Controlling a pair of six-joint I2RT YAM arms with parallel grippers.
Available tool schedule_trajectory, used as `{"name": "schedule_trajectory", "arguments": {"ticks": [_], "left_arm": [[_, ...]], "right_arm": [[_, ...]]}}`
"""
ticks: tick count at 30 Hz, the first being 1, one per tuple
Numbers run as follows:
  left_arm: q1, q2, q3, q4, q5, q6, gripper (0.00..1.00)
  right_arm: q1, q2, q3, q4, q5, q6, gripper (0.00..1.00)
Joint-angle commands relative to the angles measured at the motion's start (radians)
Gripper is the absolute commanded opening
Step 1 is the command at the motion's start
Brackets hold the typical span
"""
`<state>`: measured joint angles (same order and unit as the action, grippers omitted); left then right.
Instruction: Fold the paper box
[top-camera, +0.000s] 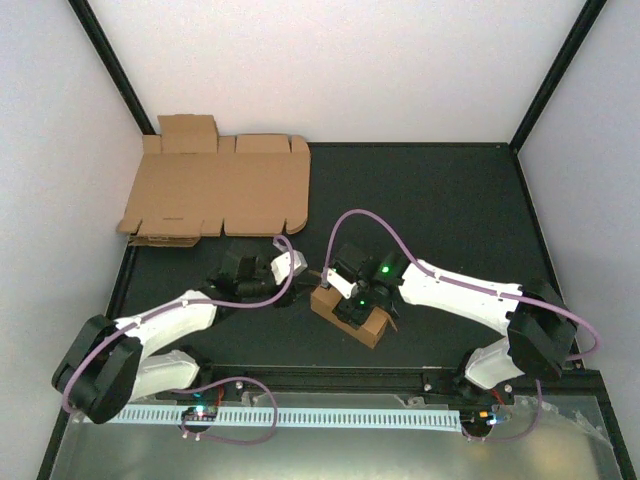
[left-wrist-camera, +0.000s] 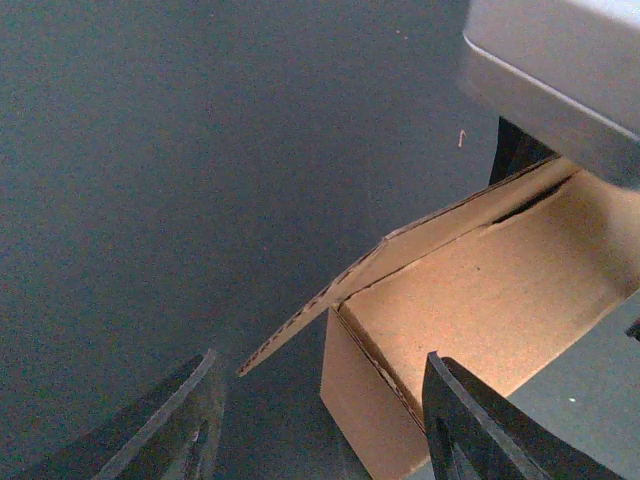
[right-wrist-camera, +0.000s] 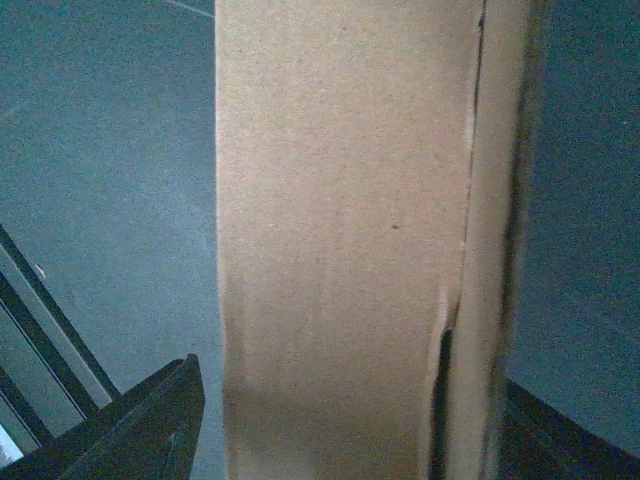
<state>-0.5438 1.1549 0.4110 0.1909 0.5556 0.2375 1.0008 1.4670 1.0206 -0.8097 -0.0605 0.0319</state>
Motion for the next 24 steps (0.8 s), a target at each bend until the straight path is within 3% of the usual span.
{"name": "schedule_trajectory", "arguments": {"ticks": [1,6,12,24], "left_arm": [[0.0,0.018,0.057,0.04,0.021,0.027,0.57],[0.0,0.023,0.07,0.038,0.022,0.03,0.56],[0.0,0.043,0.089,0.029,0.036,0.041,0.56],[0.0,0.104,0.137,0.009,0.112,0.05,0.51]], "right_arm": [[0.01,-0.019,0.019,-0.006,0.022,-0.003,0.71],[0.012,-0.038,0.022,-0.013,0.027,0.002,0.69],[0.013,-0.046,0.027,-0.025,0.03,0.003,0.56],[0.018,-0.036,0.027,-0.019,0.024,-0.002,0.52]]}}
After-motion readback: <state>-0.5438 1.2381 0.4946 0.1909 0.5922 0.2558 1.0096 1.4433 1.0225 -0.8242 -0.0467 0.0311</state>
